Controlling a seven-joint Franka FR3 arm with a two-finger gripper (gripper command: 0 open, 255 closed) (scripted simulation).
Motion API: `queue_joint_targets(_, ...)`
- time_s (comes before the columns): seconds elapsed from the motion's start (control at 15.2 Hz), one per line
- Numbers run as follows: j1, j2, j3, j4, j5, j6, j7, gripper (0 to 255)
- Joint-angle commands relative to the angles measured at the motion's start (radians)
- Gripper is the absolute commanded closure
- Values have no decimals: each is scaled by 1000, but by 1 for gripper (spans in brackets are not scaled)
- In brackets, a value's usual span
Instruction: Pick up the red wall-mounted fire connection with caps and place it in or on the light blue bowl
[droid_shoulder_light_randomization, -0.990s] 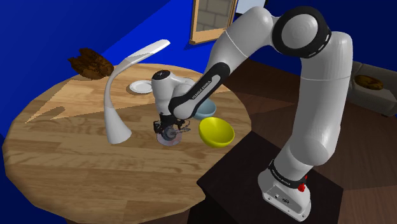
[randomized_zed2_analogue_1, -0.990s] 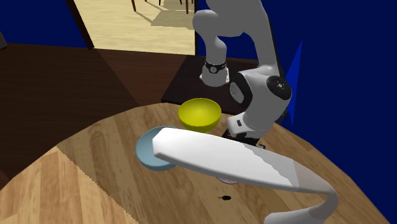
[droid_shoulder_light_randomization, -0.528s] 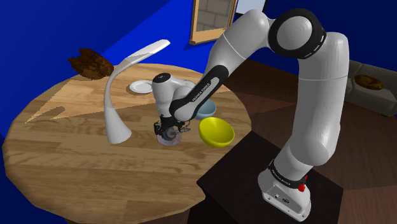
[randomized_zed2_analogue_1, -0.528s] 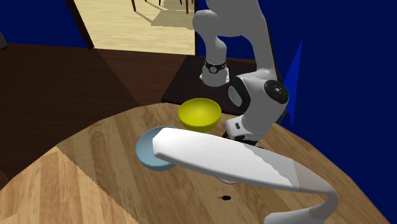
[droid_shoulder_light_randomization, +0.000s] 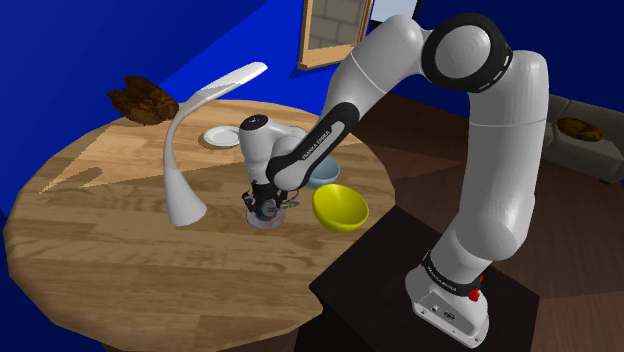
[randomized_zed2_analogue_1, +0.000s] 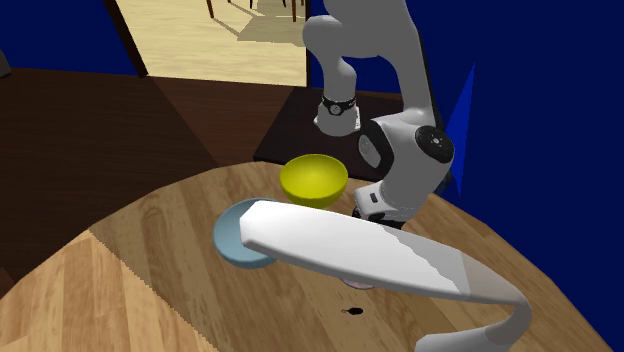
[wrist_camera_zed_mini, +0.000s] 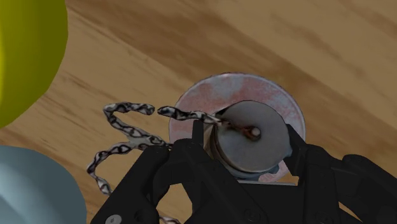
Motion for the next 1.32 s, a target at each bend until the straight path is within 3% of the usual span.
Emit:
queue_joint_targets(0.0, 0, 0, 0, 0, 0, 0, 0, 255)
queue_joint_targets(0.2, 0, 0, 0, 0, 0, 0, 0, 255)
queue_joint_targets(1.25, -47, -176, 68, 4, 139, -154, -111, 255)
